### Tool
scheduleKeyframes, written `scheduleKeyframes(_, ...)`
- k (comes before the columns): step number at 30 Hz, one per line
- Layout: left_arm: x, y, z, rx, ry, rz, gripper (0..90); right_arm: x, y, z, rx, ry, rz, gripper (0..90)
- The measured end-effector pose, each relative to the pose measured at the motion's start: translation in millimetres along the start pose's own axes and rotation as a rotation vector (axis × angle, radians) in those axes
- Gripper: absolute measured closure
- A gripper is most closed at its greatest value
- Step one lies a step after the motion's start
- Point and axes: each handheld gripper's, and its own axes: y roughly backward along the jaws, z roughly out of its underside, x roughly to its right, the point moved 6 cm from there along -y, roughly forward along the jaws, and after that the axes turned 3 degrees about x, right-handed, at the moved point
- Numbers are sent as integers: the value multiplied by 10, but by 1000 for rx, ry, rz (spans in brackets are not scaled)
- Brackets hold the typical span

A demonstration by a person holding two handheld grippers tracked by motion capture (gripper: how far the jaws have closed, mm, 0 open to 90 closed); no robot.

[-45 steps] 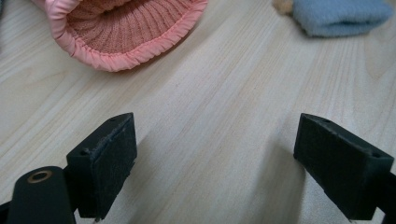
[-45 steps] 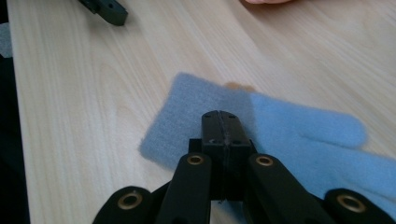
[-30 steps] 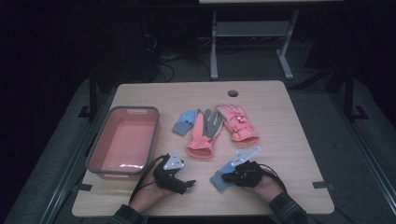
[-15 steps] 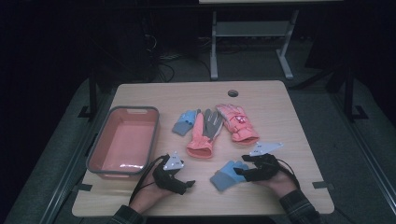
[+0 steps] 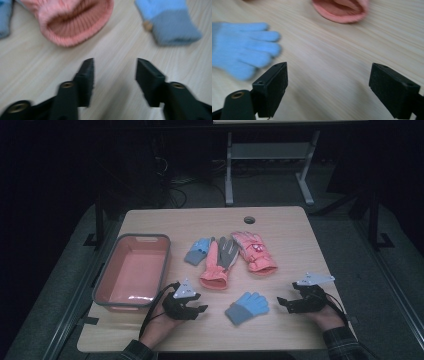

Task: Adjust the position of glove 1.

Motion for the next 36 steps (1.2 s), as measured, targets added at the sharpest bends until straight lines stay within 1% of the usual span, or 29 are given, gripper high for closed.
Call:
scheduleKeyframes(2,3,9,-64,3,15,6,680,66,-9,26,-4,-9,24,138)
scheduleKeyframes(5,-1,4,-140,-5,37,-6,845,136,-20,48,-7,-12,46,137)
scheduleKeyframes(6,-7,3,-169,-5,40,-8,893,144,-22,56,-8,-24,50,137)
scheduleKeyframes(8,-37,6,-236,-14,43,-21,894,164,-25,75,-12,-19,54,137)
scheduleKeyframes(11,-94,17,-354,-2,60,-40,895,184,-26,93,-10,-17,66,136)
scheduleKeyframes(13,-150,19,-450,3,67,-68,895,198,-27,93,-5,-17,71,136)
scheduleKeyframes(15,-209,15,-528,8,81,-86,894,201,-36,90,-3,-18,72,134)
scheduleKeyframes(18,-316,5,-637,21,99,-120,891,206,-47,81,-3,-15,69,132)
scheduleKeyframes(21,-443,-27,-738,30,113,-150,841,206,-51,77,-3,-18,64,132)
scheduleKeyframes(23,-528,-66,-788,33,130,-167,829,209,-51,75,-4,-19,61,132)
scheduleKeyframes(25,-619,-109,-840,31,142,-203,814,213,-50,74,-4,-20,58,133)
scheduleKeyframes(26,-653,-120,-852,24,144,-215,800,214,-51,74,-3,-20,57,133)
scheduleKeyframes(27,-703,-138,-880,24,155,-232,786,215,-52,73,-3,-19,57,133)
scheduleKeyframes(28,-731,-149,-898,23,154,-241,774,215,-56,71,-3,-17,57,133)
scheduleKeyframes(33,-948,-252,-978,-20,151,-296,717,220,-62,67,-3,-7,56,133)
scheduleKeyframes(35,-1046,-302,-989,-46,151,-315,686,220,-61,68,-3,-8,56,133)
scheduleKeyframes(36,-1090,-329,-996,-46,154,-323,681,216,-60,68,-4,-13,56,133)
